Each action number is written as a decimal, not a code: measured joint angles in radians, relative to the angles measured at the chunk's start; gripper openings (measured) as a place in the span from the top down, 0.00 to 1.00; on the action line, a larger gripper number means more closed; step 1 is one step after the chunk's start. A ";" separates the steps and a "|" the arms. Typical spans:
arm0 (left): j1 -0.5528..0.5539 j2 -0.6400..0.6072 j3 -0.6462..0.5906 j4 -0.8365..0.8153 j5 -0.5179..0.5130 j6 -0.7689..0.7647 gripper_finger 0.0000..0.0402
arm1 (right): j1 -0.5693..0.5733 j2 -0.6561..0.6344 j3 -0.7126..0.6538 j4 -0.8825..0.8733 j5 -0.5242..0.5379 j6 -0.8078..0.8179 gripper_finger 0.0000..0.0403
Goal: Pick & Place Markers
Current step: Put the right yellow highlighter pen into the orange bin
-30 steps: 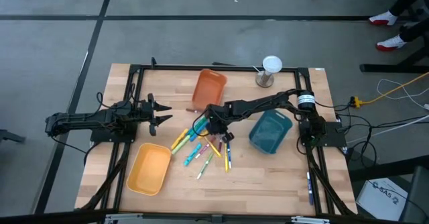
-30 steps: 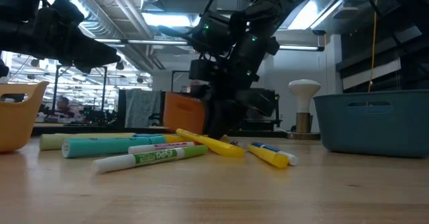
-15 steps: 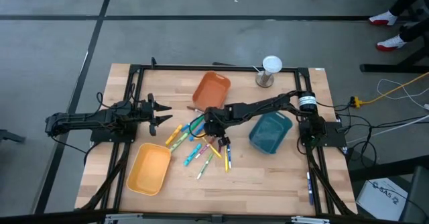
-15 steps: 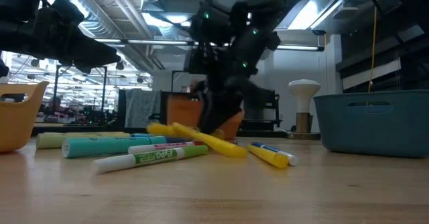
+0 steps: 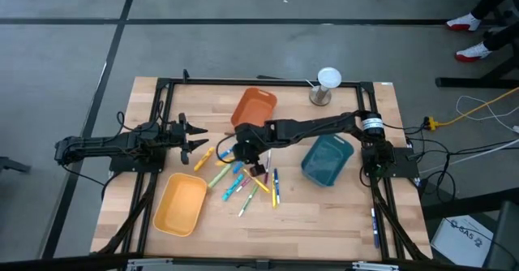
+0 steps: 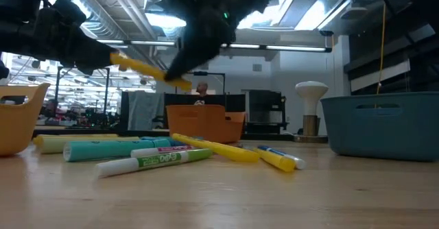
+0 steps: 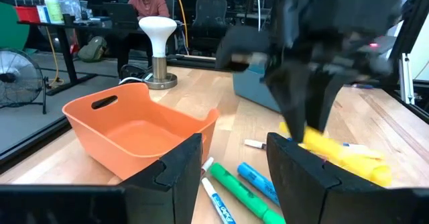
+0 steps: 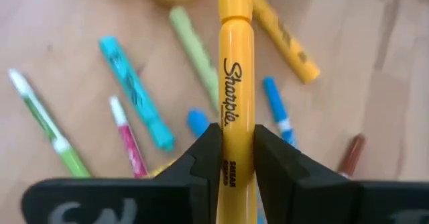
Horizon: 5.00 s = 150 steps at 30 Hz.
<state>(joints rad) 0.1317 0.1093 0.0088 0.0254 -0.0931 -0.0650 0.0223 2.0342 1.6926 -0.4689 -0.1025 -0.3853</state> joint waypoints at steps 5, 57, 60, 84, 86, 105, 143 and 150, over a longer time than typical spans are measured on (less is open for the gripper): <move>0.000 0.000 0.000 0.004 -0.034 0.000 0.59 | 0.024 -0.002 0.072 -0.040 -0.007 0.066 0.83; -0.002 0.000 0.000 0.072 0.032 -0.328 0.59 | -0.040 0.001 0.085 -0.014 0.285 0.191 0.83; -0.002 0.000 0.000 0.072 0.033 -0.324 0.59 | -0.038 0.001 0.085 -0.050 0.285 0.146 0.83; 0.002 0.477 0.256 0.113 0.244 -0.726 0.64 | 0.041 0.002 0.085 -0.060 0.583 -0.618 0.83; 0.002 0.522 0.279 0.109 0.280 -0.753 0.64 | 0.043 0.002 0.085 -0.048 0.582 -0.653 0.82; 0.047 0.687 0.335 0.088 0.432 -0.891 0.64 | 0.106 0.002 0.085 0.085 0.553 -0.800 0.82; 0.047 0.785 0.335 0.162 0.406 -0.758 0.87 | 0.080 -0.058 0.090 0.023 0.420 -0.536 0.53; 0.035 0.782 0.335 0.188 0.385 -0.419 0.87 | -0.006 -0.137 0.052 -0.067 0.118 -0.149 0.42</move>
<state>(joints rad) 0.1670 0.8909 0.3435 0.2136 0.2923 -0.4840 0.0158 1.8975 1.7443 -0.5362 0.0158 -0.5345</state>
